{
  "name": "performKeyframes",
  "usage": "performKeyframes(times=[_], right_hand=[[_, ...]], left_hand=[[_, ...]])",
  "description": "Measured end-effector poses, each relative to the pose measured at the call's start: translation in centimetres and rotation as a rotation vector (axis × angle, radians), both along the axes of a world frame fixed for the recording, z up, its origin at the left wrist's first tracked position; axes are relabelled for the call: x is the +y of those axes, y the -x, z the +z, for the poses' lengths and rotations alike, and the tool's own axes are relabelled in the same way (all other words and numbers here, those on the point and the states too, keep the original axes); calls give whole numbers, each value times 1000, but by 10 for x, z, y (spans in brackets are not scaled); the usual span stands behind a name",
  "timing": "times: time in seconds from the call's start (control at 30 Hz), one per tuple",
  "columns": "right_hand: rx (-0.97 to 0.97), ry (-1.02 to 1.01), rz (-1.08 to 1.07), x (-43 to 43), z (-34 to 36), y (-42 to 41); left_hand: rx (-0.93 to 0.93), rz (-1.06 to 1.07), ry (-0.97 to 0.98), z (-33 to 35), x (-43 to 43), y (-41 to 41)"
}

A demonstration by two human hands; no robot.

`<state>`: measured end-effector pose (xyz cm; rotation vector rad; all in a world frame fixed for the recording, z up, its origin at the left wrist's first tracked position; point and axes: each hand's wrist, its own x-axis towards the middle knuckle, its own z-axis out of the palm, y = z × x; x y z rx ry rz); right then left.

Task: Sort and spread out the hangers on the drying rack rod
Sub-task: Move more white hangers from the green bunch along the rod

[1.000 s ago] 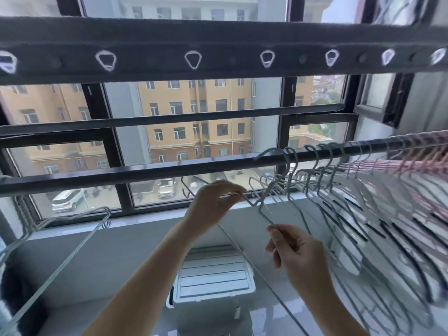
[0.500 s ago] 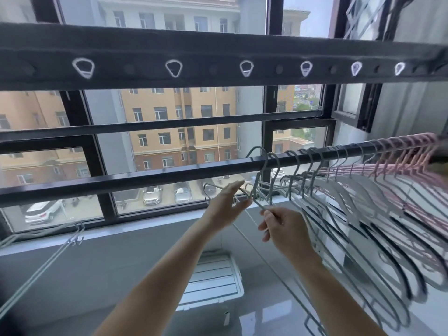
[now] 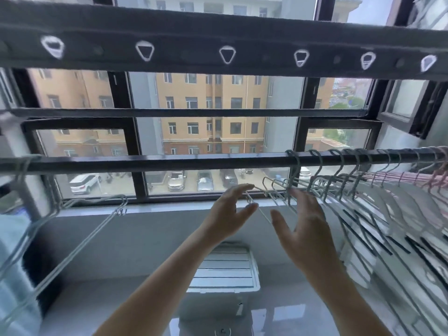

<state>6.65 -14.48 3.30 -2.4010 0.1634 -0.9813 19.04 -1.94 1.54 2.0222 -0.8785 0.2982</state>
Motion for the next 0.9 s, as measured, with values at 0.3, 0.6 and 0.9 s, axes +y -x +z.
performKeyframes(times=[0.3,0.6,0.9], right_hand=[[180,-139,341,89,-20,-30],[168,-142,579,151,-32,-38],[178,-144,609,132,-34,-34]], left_hand=[[-228,772,34,3,165,39],[-149,1291,-477,-1,266,48],[-191,1293,-511,6,250,39]])
